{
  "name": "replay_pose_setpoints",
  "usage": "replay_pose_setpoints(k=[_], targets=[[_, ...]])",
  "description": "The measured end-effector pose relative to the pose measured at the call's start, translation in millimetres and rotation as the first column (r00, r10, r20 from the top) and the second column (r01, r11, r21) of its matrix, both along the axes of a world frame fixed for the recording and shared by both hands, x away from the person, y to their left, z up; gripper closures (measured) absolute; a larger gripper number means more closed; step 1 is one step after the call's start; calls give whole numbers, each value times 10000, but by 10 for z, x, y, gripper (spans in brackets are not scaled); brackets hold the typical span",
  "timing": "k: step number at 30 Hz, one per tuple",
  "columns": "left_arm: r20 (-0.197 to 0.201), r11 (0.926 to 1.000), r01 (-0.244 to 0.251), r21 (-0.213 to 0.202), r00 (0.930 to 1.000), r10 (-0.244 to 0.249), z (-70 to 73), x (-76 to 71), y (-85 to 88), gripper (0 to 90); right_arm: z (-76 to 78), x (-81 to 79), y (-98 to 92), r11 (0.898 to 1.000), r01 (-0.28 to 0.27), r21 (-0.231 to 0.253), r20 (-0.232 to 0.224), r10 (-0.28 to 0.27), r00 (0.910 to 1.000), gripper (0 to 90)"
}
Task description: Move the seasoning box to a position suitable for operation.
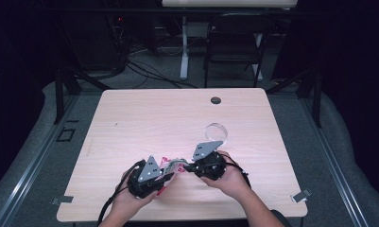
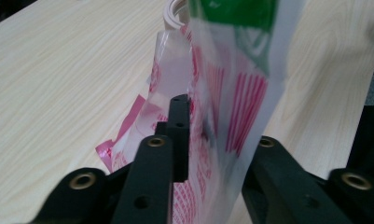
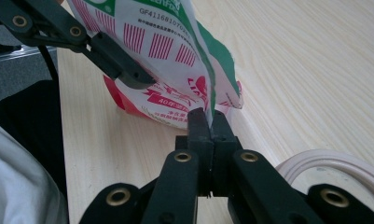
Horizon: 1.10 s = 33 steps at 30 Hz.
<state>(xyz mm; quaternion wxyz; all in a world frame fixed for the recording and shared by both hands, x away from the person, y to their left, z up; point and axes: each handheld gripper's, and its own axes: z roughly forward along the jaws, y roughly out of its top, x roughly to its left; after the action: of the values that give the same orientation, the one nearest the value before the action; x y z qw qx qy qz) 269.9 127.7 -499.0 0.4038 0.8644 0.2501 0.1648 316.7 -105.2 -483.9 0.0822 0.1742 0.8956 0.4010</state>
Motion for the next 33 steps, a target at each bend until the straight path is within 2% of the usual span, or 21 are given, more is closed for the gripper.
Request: replay_pose_setpoints(k=[3,6,9,14,15,19,22,24,29,33], targets=[[30,9995,-289,-129,9996,290,-68,-29,45,631,7,-5,-4,10000,-21,-72,23,21,10000,900],[32,9986,-529,67,9986,529,-158,-63,66,545,9,-10,-5,10000,16,-81,9,-16,10000,900],[-78,9949,-1005,36,9949,1006,-213,-70,81,483,17,-11,-12,10000,2,-70,-79,-2,10000,900],[-162,9914,-1307,88,9913,1308,-353,-46,101,412,29,-15,-14,9998,-102,-150,-80,100,9999,900],[-358,9907,-1361,17,9901,1361,-381,-38,104,403,28,-17,-13,9998,-110,-146,-74,109,9999,900],[-504,9889,-1484,80,9876,1486,-475,-18,119,378,28,-23,-11,9998,-131,-121,-95,130,9999,900],[-629,9879,-1506,375,9863,1527,-527,-9,114,373,26,-27,-10,9999,-121,-103,-131,120,9998,900],[-578,9867,-1557,470,9857,1582,-551,-5,118,369,24,-24,-9,9999,-118,-87,-133,117,9998,900],[-560,9858,-1679,41,9842,1679,-605,3,162,368,26,-24,-5,9999,-132,-87,-104,132,9999,900],[-653,9820,-1888,33,9799,1886,-614,10,148,367,21,-36,3,10000,-90,-20,-80,89,9999,900]])
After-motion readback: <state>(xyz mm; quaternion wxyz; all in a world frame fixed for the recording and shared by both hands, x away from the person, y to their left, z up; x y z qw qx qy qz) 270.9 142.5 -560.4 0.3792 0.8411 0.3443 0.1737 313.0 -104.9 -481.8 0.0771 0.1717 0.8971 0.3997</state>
